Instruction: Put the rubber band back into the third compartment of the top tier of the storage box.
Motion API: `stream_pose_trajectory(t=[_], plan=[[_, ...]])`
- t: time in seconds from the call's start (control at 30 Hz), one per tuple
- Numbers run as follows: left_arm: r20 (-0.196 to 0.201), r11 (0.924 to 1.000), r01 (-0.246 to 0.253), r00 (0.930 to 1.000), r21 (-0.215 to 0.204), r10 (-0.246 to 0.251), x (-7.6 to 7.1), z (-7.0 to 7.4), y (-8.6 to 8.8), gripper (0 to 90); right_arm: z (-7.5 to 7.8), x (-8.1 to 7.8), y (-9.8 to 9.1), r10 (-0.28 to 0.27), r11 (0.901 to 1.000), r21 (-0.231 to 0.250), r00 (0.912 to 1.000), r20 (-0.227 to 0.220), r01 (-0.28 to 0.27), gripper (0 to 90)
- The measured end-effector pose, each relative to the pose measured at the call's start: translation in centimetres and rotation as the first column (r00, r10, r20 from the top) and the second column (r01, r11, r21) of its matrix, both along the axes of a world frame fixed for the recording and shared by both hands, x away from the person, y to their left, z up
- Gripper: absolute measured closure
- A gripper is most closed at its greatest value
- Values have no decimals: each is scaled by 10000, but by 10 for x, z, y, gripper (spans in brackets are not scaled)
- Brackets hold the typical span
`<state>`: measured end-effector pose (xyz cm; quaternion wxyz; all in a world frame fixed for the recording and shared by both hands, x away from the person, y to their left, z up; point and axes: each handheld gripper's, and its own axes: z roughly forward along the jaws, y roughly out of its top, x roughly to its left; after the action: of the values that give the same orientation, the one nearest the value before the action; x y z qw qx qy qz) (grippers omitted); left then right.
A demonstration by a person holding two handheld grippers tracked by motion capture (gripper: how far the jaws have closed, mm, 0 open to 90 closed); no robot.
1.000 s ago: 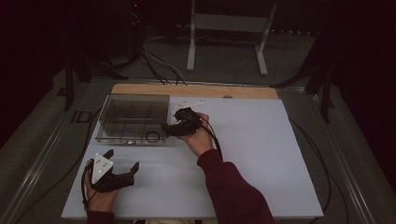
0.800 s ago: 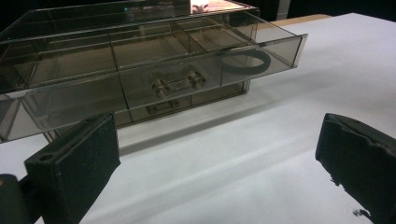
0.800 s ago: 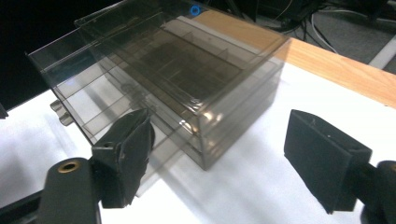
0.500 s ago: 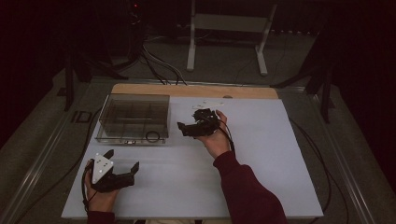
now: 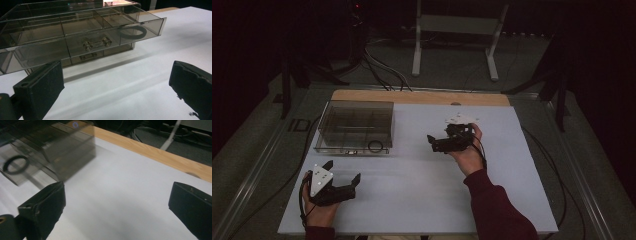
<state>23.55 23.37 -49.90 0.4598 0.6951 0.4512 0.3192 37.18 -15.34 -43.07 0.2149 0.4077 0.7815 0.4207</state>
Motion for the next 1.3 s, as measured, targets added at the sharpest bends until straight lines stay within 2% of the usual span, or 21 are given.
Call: stream_pose_trajectory(t=[0.2, 0.5, 0.6, 0.63, 0.77, 0.87, 1.03, 1.17, 1.3], plan=[[-84, 10000, 3, 10000, 6, -3, 1, -1, -1, 6, -4, -14, -41, -515, 9987, 75, 9985, 188, 513, 1], [-108, 10000, -26, 9999, 8, 26, 1, -1, 0, 5, -8, -43, -92, -987, 9947, 363, 9908, 922, 957, 1], [-97, 10000, -37, 9999, -3, 37, 1, -1, 0, 5, -15, -54, -105, -1089, 9940, 176, 9864, 1230, 1076, 1], [-107, 10000, -43, 9999, -10, 43, 1, -1, 0, 6, -18, -56, -109, -1115, 9938, 160, 9864, 1203, 1104, 2], [-111, 10000, -66, 9999, -1, 66, 1, -1, 1, 5, -32, -68, -127, -1424, 9894, 468, 9825, 1199, 1377, 2], [-117, 9999, -117, 9999, -51, 117, 2, -1, 2, 5, -42, -76, -138, -1696, 9833, 865, 9789, 1141, 1603, 2], [-93, 9997, -200, 9998, -110, 199, 3, -1, 4, 5, -52, -89, -152, -1917, 9727, 1582, 9718, 1376, 1695, 2], [-22, 9996, -285, 9996, -93, 285, 4, 0, 5, 5, -57, -98, -156, -2017, 9693, 1721, 9682, 1480, 1756, 2], [127, 9992, -373, 9992, -170, 375, 4, 2, 6, 6, -60, -107, -157, -1954, 9702, 1766, 9668, 1645, 1661, 2]])
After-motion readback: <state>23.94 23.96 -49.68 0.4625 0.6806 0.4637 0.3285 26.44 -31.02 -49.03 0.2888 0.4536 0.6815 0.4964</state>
